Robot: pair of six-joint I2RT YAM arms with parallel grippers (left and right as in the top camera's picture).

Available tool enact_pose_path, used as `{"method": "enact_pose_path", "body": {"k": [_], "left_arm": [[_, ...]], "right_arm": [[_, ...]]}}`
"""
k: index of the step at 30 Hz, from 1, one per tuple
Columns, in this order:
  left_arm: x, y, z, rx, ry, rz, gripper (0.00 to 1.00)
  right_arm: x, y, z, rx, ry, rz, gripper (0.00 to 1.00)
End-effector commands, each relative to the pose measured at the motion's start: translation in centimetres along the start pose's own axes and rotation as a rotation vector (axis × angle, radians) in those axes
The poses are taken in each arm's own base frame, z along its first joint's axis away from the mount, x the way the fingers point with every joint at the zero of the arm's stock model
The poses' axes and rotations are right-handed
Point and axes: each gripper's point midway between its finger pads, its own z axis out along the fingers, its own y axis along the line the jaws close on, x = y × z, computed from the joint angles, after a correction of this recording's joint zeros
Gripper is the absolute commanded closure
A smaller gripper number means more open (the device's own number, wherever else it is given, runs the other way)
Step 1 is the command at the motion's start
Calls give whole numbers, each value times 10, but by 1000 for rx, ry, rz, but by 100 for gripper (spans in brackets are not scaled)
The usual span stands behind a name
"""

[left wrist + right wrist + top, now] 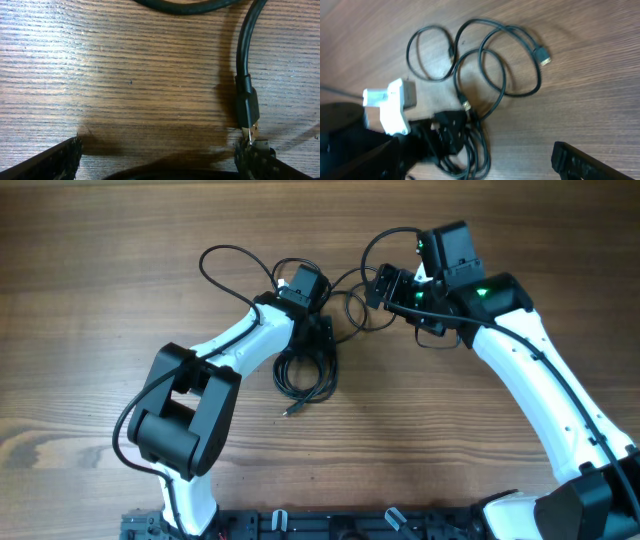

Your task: Untangle cables

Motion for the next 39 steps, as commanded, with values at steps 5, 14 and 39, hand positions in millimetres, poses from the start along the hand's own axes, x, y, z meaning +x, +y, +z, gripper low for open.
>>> {"method": "enact_pose_path", "body": {"k": [5,14,39], "left_arm": [[7,-6,6,29,37,-18,0],[7,-6,6,28,37,-18,0],[7,-6,6,28,37,-18,0]], "right_arm": [[5,-16,39,62,38,77,0],[-7,-19,69,75,4,76,20],[27,-77,141,276,162,-86,66]]}}
